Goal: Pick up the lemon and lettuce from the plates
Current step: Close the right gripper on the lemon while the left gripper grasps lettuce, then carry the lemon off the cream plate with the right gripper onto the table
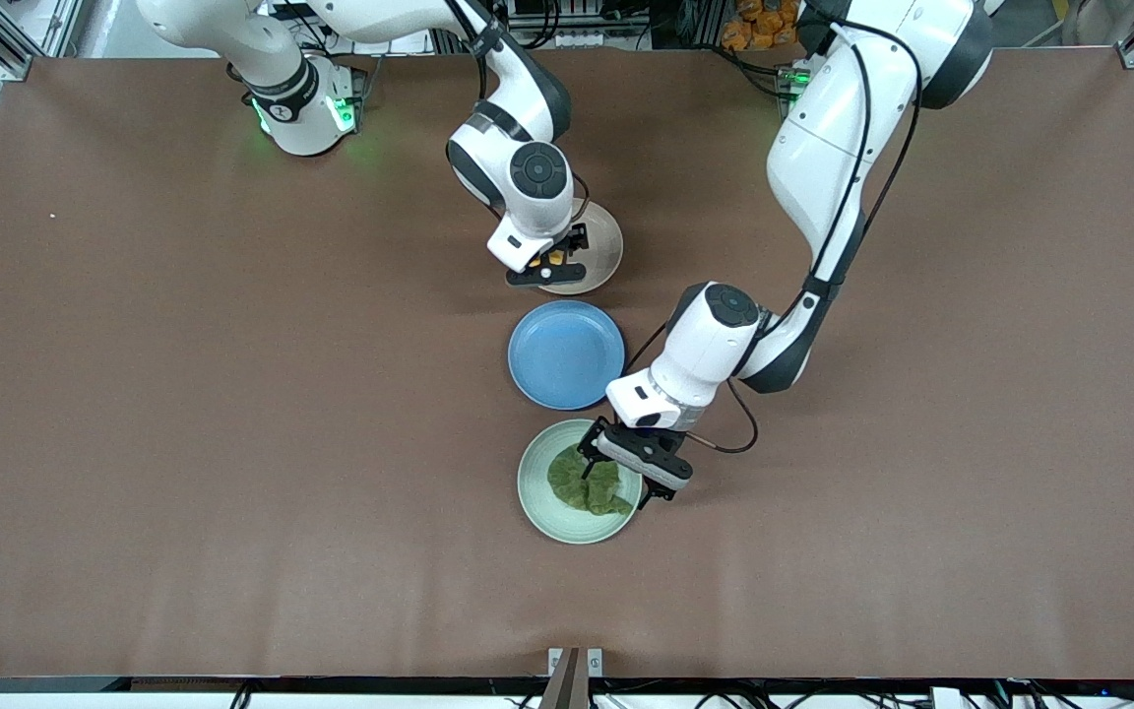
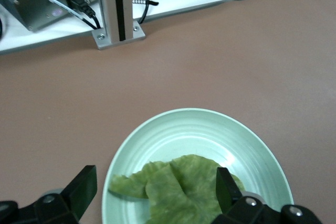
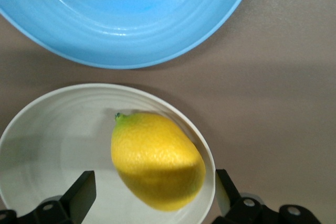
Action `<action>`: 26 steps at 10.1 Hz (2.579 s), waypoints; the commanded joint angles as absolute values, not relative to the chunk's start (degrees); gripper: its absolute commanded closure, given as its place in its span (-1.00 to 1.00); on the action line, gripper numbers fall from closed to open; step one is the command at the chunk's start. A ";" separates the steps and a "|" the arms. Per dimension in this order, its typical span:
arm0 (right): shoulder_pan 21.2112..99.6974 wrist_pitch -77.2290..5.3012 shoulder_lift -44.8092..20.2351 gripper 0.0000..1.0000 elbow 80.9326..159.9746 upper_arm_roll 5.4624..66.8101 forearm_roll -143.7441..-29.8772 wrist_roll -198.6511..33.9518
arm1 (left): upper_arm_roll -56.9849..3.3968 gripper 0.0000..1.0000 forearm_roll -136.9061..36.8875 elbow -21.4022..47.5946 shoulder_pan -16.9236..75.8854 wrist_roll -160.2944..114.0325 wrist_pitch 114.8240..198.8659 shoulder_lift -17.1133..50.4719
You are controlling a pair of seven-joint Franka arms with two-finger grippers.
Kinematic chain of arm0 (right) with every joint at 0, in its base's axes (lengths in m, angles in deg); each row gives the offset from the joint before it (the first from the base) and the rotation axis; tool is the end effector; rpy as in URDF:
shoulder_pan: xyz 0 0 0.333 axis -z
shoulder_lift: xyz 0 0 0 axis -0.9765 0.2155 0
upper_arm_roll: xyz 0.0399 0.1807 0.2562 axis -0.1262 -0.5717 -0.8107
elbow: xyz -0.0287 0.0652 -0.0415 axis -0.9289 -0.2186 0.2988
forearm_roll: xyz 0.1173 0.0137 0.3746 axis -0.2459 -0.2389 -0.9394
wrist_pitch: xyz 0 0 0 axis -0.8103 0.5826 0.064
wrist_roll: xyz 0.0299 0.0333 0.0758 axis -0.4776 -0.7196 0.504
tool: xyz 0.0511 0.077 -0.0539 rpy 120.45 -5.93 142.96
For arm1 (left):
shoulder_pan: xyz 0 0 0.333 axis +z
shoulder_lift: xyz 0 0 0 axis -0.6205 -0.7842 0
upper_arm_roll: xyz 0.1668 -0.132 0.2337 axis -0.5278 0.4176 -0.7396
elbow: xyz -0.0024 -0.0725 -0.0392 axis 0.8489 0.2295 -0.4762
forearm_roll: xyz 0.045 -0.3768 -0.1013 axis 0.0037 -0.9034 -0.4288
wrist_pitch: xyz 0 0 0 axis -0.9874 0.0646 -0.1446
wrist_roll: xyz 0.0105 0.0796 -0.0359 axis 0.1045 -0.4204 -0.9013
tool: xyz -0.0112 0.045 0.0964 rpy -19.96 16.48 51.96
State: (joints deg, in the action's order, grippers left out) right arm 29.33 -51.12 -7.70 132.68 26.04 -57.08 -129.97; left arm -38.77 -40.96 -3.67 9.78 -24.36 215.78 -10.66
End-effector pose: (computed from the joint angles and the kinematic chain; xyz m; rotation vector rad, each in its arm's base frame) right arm 0.3650 0.4847 0.2186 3.0995 0.1299 -0.3042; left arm 0.6413 -0.4184 0.2176 2.6305 -0.5919 0.8980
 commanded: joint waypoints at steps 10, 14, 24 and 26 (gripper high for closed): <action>28.07 -52.97 -7.36 0.74 134.02 26.38 -56.12 -134.32 | -40.02 -1.00 -41.90 -8.75 6.98 -23.52 218.80 -18.34; 31.22 -43.24 -12.09 1.00 130.33 26.38 -56.47 -133.44 | -40.54 -0.49 -41.81 -8.66 6.98 -23.87 218.72 -18.87; 66.52 -40.92 -12.65 1.00 130.06 26.82 -51.74 -102.99 | -41.86 0.88 -41.02 -8.13 6.63 -24.31 218.63 -18.96; 71.30 -41.62 -11.33 1.00 130.24 26.91 -51.64 -96.80 | -41.95 1.00 -40.14 -7.52 6.71 -24.31 218.54 -18.35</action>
